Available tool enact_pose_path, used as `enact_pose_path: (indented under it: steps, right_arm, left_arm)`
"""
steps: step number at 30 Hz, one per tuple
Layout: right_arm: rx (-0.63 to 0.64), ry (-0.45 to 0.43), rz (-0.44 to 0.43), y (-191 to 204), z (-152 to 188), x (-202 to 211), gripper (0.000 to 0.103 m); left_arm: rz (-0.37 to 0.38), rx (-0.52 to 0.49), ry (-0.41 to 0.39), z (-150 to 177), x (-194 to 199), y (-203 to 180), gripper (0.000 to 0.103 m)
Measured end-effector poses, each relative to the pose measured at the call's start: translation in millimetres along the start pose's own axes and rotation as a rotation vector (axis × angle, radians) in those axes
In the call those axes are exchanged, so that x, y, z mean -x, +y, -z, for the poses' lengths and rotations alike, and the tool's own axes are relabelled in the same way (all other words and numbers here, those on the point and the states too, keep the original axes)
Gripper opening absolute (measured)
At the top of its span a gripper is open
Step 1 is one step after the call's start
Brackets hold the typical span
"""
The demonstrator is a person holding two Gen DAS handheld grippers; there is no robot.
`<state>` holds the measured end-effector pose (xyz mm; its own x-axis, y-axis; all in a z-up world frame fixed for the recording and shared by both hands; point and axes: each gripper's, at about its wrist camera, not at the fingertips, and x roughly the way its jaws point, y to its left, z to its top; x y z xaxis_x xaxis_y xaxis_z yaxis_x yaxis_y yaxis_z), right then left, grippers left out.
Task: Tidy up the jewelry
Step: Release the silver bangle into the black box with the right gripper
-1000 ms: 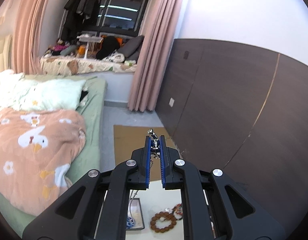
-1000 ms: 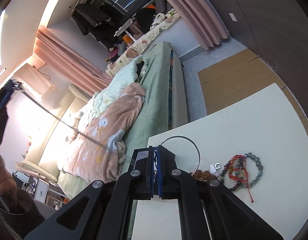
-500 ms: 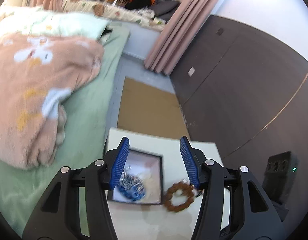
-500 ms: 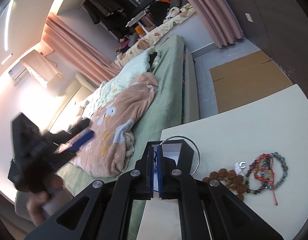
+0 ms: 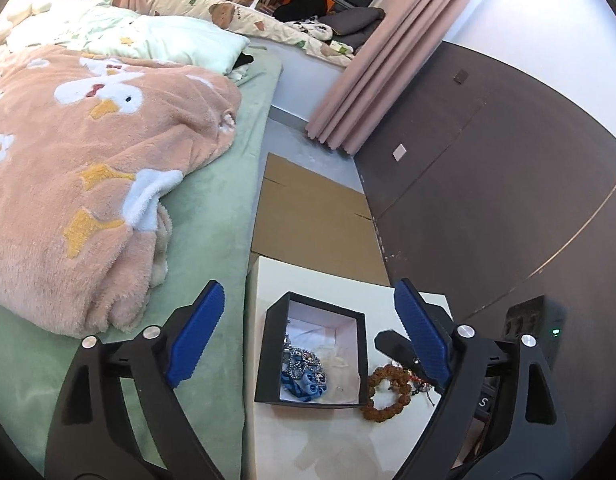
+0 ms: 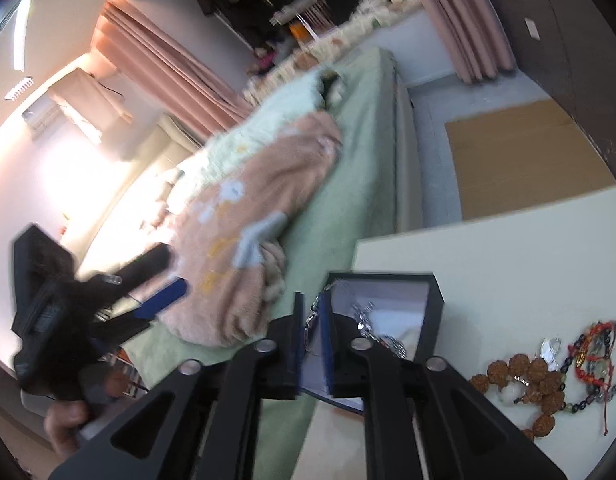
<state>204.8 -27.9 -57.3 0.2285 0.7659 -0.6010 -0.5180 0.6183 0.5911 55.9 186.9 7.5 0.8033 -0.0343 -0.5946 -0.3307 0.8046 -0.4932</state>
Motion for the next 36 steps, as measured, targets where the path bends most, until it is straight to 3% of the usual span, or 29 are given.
enact_pose_path:
  steps: [1,2,10,13,22,24,26,29,36]
  right_arm:
    - [-0.011,-0.022,0.028,-4,2,4,0.060]
    - [-0.008,-0.038,0.041,-5,2,7,0.063]
    - [-0.047,-0.069,0.073,-25,5,50,0.065]
    - [-0.057,-0.084,0.106,-33,6,68,0.071]
    - [-0.155,-0.061,0.208,-78,15,104,0.071]
    - [-0.174,-0.051,0.221,-86,18,107,0.071]
    - [-0.190,-0.044,0.235,-94,22,113,0.071]
    - [-0.202,-0.032,0.259,-104,25,118,0.069]
    - [-0.250,-0.017,0.308,-134,32,131,0.054]
  left_arm:
    - [-0.002,-0.002,-0.003,1,1,-1,0.091]
    - [-0.001,-0.006,-0.004,1,1,-1,0.092]
    - [0.007,-0.038,0.017,9,-5,-15,0.092]
    - [0.008,-0.066,0.031,16,-9,-27,0.092]
    - [0.021,-0.152,0.088,42,-27,-65,0.092]
    - [0.016,-0.191,0.123,51,-34,-77,0.087]
    - [0.012,-0.207,0.157,58,-41,-83,0.074]
    - [0.007,-0.222,0.205,71,-52,-92,0.063]
    - [-0.009,-0.281,0.277,103,-72,-119,0.050]
